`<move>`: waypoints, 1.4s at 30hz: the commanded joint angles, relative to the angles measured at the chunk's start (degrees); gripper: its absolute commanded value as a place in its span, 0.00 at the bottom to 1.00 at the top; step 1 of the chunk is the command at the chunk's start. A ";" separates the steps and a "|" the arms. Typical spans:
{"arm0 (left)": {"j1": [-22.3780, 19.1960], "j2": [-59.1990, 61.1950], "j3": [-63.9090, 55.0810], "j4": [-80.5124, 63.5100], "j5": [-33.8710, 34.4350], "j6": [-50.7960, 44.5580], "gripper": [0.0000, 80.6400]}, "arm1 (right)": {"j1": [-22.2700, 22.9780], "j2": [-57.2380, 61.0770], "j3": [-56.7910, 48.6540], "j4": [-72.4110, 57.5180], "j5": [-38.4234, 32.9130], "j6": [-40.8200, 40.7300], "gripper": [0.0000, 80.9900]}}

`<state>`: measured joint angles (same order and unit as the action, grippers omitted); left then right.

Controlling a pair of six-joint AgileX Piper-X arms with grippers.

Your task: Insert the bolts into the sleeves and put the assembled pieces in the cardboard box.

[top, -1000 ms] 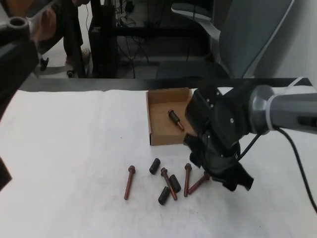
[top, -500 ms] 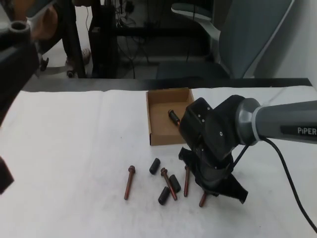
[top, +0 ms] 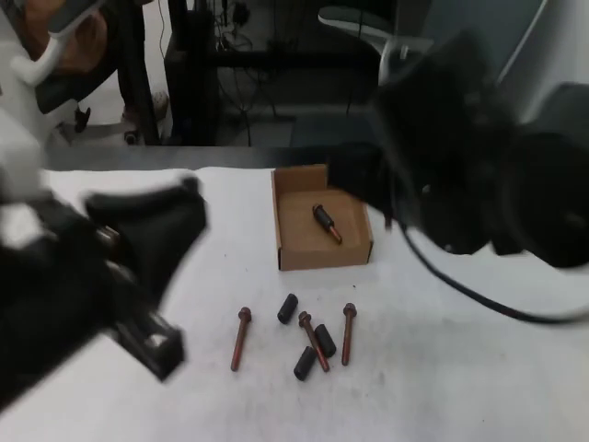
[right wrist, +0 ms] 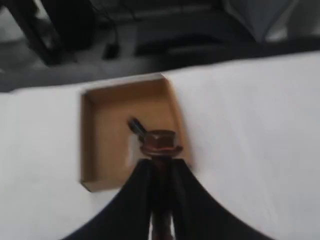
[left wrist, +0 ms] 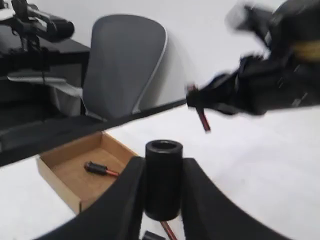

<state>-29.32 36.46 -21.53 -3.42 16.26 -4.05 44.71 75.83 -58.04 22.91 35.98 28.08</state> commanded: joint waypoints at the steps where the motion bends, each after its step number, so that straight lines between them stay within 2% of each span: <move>1: -3.81 6.69 2.50 -8.47 0.14 -0.32 0.02 | 2.66 -4.73 4.22 -14.12 -3.83 -11.86 0.01; 3: -6.70 10.99 4.02 -14.31 -1.76 -0.32 0.02 | 4.41 -6.96 7.52 -22.91 -10.54 -20.89 0.01; 5: -10.11 15.62 5.01 -18.82 -4.49 -0.32 0.02 | 5.56 -8.27 10.09 -29.25 -16.24 -25.71 0.01; 7: -13.09 19.88 6.02 -23.73 -8.57 -0.32 0.02 | 6.00 -8.62 12.11 -31.64 -21.12 -26.53 0.01; 10: -15.51 24.07 7.35 -31.85 -12.30 -0.75 0.02 | 5.98 -8.60 14.25 -31.39 -22.16 -22.54 0.01; 13: -15.95 26.83 7.79 -37.88 -12.25 -2.64 0.02 | 6.09 -8.60 15.92 -31.59 -22.71 -21.70 0.01; 22: -15.94 27.16 7.78 -43.02 -12.10 -3.65 0.02 | 6.77 -8.60 16.14 -34.46 -29.25 -21.39 0.01; 25: -15.94 27.16 7.78 -42.26 -12.10 -3.65 0.02 | 7.00 -8.60 16.14 -36.33 -29.26 -19.11 0.01; 32: -15.94 27.16 7.78 -41.82 -12.38 -3.65 0.02 | 7.20 -8.60 16.14 -38.75 -29.59 -19.50 0.01; 36: -15.94 27.16 7.78 -41.82 -15.05 -3.65 0.02 | 7.31 -8.60 16.55 -38.61 -29.70 -19.50 0.01; 42: -15.94 27.16 7.78 -44.23 -14.89 -3.65 0.02 | 7.31 -8.60 18.05 -38.66 -29.86 -16.34 0.01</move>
<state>-45.00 63.71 -13.59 -45.59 1.80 -7.31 51.94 67.85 -40.44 -14.79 6.42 10.33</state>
